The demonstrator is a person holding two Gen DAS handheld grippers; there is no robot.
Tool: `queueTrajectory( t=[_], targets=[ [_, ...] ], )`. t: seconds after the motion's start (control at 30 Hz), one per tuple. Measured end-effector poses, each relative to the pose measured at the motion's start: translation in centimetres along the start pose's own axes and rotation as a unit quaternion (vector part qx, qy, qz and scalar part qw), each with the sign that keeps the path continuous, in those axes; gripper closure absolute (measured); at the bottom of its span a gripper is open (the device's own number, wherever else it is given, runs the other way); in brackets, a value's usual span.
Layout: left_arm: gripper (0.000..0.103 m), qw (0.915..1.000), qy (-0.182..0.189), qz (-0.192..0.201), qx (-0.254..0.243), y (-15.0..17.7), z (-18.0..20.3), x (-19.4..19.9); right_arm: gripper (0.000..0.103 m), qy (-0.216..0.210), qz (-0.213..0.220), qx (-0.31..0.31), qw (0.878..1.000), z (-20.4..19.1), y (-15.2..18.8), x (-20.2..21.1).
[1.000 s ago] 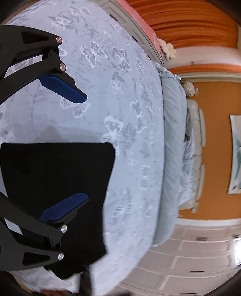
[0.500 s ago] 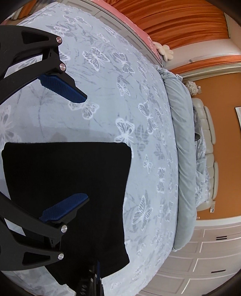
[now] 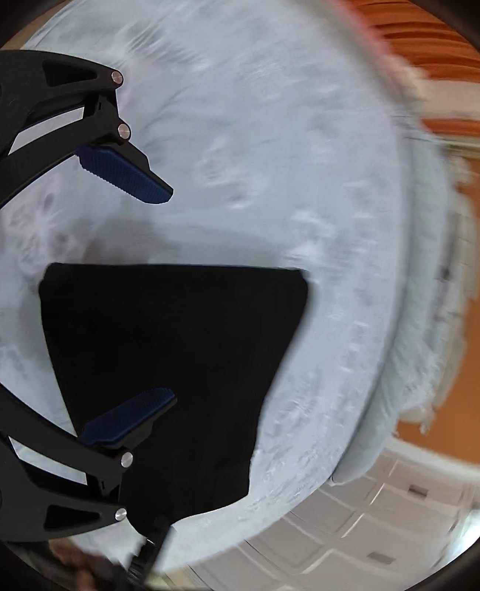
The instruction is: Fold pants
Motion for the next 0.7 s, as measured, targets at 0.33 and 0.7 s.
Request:
queueTrajectory(
  t=[0.33,0.7],
  targets=[
    [0.068,0.9896,0.113,-0.067,0.06,1.5,0.8,-4.0,0.066,-0.112,-0.012,-0.036,0.993,-0.2,0.2,-1.2],
    [0.075,0.9839,0.174,-0.034,0.024,-5.4,4.9,8.4,0.07,-0.181,0.068,0.007,0.981,-4.5,-4.1,11.1]
  ],
)
Point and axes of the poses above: each gripper's, at about its wrist camera, not at the fingertips, and x roughly against the way its jaws point, z to its right, y to its underside, the point moved 4 cm from there along -x, roughly the way its jaws point, and after that the axes turned 4 degrees about y, right-handed, at the moved point
